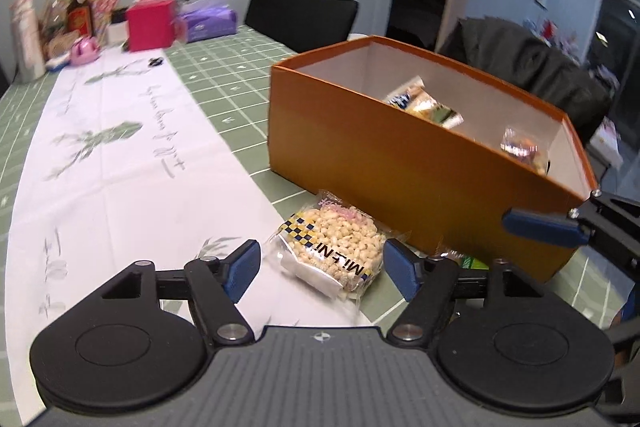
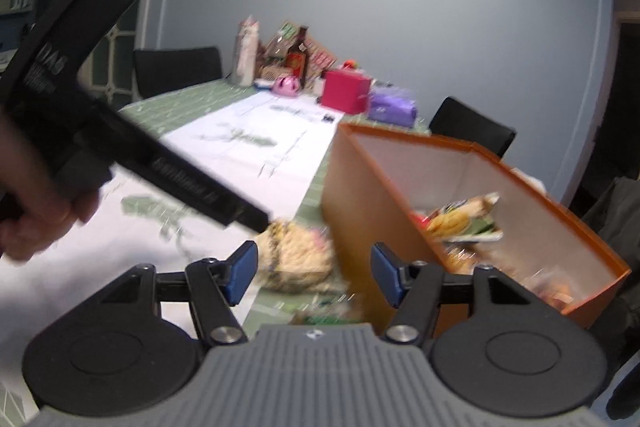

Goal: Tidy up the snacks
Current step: 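Move both open tools back toward the remaining snacks on the table, then grasp the clear MILNI snack bag with the left tool while the right tool grasps the green raisin packet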

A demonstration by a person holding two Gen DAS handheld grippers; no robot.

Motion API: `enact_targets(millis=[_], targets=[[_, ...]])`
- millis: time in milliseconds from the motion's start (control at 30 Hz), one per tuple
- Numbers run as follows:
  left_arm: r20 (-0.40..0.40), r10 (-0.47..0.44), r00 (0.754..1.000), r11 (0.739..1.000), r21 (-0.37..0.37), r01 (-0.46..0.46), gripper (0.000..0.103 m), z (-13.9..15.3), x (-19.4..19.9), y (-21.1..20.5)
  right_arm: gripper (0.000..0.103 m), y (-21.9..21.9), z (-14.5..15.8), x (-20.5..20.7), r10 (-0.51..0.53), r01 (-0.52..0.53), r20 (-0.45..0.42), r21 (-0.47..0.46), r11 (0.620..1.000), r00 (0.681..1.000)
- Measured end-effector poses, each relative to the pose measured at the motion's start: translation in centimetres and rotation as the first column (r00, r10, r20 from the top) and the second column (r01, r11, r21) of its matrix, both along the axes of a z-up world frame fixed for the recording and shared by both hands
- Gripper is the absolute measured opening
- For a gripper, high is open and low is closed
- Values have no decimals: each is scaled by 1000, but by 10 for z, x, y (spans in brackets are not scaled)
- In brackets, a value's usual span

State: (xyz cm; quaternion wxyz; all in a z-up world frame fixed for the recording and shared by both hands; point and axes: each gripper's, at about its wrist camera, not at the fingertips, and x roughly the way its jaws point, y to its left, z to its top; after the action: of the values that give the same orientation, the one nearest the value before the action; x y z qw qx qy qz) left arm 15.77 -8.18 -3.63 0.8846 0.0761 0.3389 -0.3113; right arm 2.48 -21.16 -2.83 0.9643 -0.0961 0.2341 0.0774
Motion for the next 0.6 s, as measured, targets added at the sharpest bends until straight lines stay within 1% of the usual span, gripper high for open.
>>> enact_targets(millis=[100, 200, 367, 533, 567, 600], targets=[[36, -33, 999, 999, 39, 32, 87, -5, 5, -7, 62, 3, -13, 0, -1, 1, -28, -6, 1000, 1000], [58, -67, 996, 996, 60, 64, 88, -9, 12, -14, 62, 5, -24, 1, -4, 3, -52, -9, 1000, 999], [52, -139, 989, 987, 94, 134, 88, -20, 20, -27, 62, -1, -37, 6, -42, 42, -88, 6, 999, 995], [26, -170, 985, 977, 132, 165, 88, -35, 29, -40, 63, -3, -40, 6, -58, 60, -82, 18, 998, 995], [25, -171, 985, 977, 134, 166, 91, -36, 30, -41, 63, -2, -40, 6, -59, 60, -80, 15, 998, 995], [33, -167, 985, 979, 128, 162, 96, -38, 31, -42, 63, -2, -41, 6, -58, 60, -79, 12, 998, 995]])
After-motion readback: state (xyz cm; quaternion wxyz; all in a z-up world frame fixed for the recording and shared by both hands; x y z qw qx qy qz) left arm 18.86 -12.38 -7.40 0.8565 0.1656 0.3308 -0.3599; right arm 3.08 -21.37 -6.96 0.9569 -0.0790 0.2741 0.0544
